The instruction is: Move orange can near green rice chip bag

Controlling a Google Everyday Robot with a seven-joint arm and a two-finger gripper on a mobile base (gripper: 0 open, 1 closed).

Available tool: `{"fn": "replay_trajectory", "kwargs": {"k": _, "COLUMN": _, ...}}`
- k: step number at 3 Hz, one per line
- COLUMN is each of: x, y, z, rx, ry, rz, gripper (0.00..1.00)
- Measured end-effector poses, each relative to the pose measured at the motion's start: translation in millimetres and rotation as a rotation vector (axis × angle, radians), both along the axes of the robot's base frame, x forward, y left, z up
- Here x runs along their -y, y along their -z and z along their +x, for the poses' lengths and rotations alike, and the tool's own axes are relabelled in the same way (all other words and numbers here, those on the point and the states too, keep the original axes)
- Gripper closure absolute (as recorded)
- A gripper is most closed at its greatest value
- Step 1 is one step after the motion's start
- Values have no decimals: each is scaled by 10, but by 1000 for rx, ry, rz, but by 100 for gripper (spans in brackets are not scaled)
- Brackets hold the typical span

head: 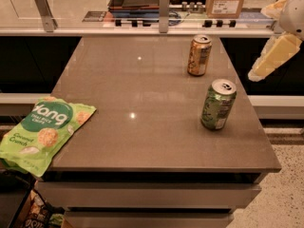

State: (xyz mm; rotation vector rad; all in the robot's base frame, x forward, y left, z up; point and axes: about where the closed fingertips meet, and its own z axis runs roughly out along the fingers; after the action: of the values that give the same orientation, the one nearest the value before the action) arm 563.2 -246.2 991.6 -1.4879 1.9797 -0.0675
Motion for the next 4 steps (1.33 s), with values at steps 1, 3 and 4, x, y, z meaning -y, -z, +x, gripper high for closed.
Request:
{"fn": "replay_trajectory", "kwargs": {"k": 1, "x": 55, "y": 31, "z": 235, "rx": 33, "ry": 6, "rz": 43, "gripper": 0}}
{"fn": "replay_trajectory", "kwargs": {"k": 3, "x": 22, "y": 168, "z": 706, "rx": 104, "ry": -39, "rz": 184, "gripper": 0}}
{"fn": "replay_trajectory", "kwargs": {"k": 4, "x": -14, "y": 279, "z": 895, "rx": 134, "ry": -43, "rz": 292, "gripper": 0}}
